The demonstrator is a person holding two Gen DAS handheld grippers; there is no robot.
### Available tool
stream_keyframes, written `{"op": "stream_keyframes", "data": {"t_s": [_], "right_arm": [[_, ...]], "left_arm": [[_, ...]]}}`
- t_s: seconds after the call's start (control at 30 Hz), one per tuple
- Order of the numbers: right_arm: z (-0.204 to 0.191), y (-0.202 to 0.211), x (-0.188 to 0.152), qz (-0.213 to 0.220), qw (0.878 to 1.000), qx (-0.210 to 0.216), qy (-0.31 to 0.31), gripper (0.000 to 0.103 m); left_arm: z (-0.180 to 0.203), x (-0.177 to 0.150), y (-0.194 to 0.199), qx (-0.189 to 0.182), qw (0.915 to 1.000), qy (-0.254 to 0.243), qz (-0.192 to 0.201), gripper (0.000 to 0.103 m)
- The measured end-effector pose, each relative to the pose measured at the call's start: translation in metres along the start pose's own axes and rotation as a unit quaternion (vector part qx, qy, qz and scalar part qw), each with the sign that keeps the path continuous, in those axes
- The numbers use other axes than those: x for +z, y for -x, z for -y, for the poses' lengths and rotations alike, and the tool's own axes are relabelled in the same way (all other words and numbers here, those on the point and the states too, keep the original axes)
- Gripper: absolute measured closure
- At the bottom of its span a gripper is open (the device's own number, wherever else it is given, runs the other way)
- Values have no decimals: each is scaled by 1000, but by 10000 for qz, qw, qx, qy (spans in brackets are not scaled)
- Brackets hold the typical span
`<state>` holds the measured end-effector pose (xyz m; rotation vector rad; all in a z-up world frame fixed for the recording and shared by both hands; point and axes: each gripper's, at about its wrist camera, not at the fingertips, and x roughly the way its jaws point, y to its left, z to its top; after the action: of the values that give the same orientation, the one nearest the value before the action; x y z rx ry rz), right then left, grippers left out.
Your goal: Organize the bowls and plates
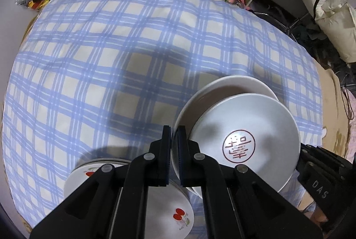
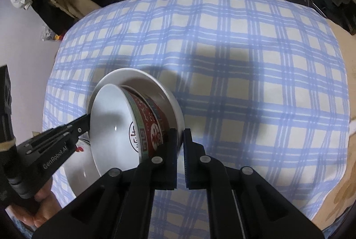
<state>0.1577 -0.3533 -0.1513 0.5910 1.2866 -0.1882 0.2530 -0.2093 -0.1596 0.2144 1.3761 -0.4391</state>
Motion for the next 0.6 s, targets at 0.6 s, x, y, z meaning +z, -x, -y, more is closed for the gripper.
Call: {"op": "stream_keyframes", "data": {"t_s": [0.6], "right_arm": [[-22, 34, -16, 163, 9998, 123, 28, 96]], "left_arm": [[-15, -29, 48, -73, 9992, 309, 239, 98]]}}
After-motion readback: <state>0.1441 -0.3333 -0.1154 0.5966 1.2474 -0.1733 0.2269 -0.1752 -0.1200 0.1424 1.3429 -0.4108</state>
